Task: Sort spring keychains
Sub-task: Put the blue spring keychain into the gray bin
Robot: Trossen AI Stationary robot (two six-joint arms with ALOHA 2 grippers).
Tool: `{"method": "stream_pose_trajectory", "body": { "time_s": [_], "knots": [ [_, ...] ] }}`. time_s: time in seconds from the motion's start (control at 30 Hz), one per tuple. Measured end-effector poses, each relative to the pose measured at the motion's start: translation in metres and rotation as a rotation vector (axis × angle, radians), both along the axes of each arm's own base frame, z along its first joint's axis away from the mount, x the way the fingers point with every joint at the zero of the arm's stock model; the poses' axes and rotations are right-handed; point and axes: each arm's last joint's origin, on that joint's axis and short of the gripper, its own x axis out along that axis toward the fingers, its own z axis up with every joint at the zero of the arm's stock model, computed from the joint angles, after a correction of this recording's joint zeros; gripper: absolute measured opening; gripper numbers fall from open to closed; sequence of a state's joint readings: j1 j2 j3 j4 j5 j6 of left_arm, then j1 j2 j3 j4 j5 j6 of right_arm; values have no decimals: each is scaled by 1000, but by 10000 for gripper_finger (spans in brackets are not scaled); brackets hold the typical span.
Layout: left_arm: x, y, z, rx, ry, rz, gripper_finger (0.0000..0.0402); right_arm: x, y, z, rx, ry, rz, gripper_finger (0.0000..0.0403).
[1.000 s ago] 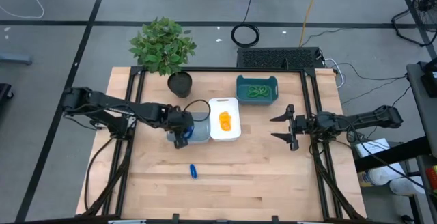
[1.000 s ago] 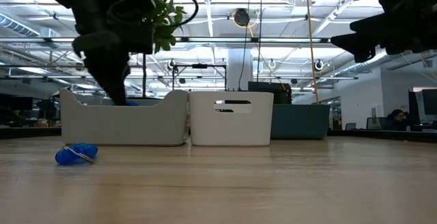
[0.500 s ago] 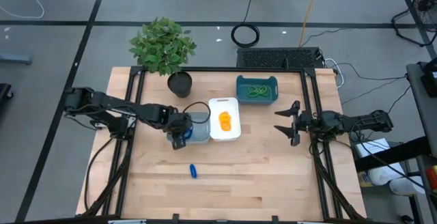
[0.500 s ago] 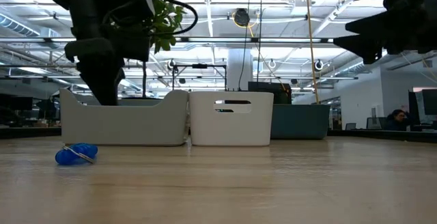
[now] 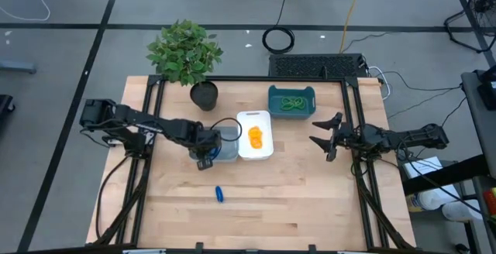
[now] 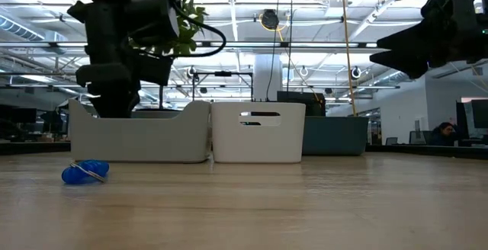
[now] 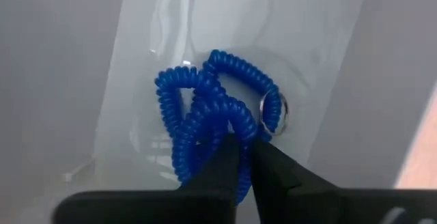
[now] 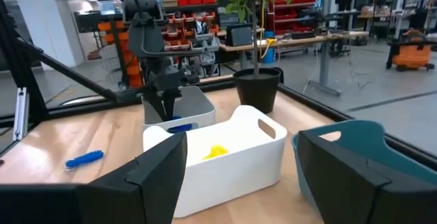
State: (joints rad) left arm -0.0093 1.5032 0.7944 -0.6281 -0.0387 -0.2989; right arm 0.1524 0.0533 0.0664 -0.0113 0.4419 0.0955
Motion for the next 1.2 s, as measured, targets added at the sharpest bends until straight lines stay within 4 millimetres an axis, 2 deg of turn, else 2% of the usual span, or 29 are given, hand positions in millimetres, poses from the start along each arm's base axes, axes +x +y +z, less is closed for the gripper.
{"method": "stream_pose_trajectory", "body": {
  "time_s": [0.33, 0.47, 0.6, 0.73, 0.87, 1.2],
  "knots": [
    [1, 2, 1, -13, -12, -3, 190, 1, 0, -1, 44, 0, -3, 263],
    [9, 2, 12, -12, -41, -3, 247, 1, 0, 2, 18, -21, -2, 263],
    [17, 2, 26, -9, -69, -2, 285, 1, 0, 10, 28, -104, -3, 263],
    [27, -1, 44, -11, -116, -2, 304, 0, 0, 17, 40, -186, -2, 263],
    [37, -12, 63, -15, -180, -42, 306, 0, 0, 19, 42, -197, -1, 263],
    [45, -69, 100, -40, -304, -176, 287, 0, 0, 19, 42, -200, 0, 263]
  ]
}}
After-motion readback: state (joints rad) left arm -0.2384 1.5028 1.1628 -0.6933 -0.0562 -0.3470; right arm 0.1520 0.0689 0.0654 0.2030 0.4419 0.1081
